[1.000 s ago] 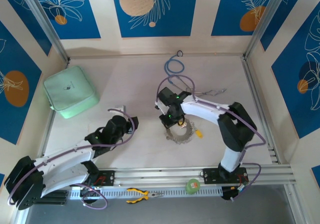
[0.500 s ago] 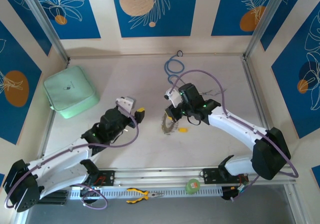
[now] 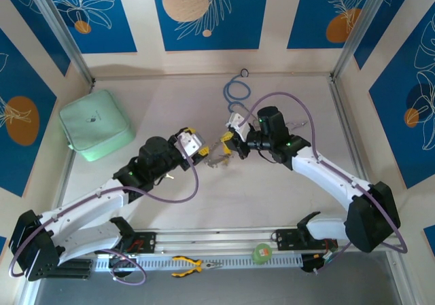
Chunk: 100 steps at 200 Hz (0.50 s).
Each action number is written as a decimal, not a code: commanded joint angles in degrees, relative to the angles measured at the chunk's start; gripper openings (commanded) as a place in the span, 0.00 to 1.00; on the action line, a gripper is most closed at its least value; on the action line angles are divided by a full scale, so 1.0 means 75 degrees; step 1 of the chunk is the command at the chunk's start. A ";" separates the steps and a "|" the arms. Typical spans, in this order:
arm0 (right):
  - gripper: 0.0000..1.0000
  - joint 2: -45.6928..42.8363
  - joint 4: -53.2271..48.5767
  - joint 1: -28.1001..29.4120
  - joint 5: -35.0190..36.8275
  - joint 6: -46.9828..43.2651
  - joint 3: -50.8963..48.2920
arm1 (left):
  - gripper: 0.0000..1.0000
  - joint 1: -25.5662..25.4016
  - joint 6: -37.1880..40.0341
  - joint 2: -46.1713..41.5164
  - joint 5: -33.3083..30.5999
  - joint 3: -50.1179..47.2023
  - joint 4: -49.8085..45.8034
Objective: Put the keys on the keyring
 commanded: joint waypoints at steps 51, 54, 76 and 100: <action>0.00 -0.0561 0.0546 0.0192 -0.1076 -0.1707 -0.0504 | 0.31 0.0012 0.1478 0.0165 0.3082 -0.0212 0.0332; 0.00 -0.0549 0.0484 0.0201 -0.1084 -0.1746 -0.0480 | 0.30 0.0016 0.1481 0.0185 0.3088 -0.0223 0.0339; 0.00 -0.0440 -0.0071 0.0246 -0.1203 -0.1977 -0.0273 | 0.29 0.0012 0.1477 0.0227 0.2676 -0.0263 0.0324; 0.00 -0.0373 -0.0482 0.0312 -0.1219 -0.2200 -0.0204 | 0.27 0.0011 0.1461 0.0215 0.2174 -0.0294 0.0197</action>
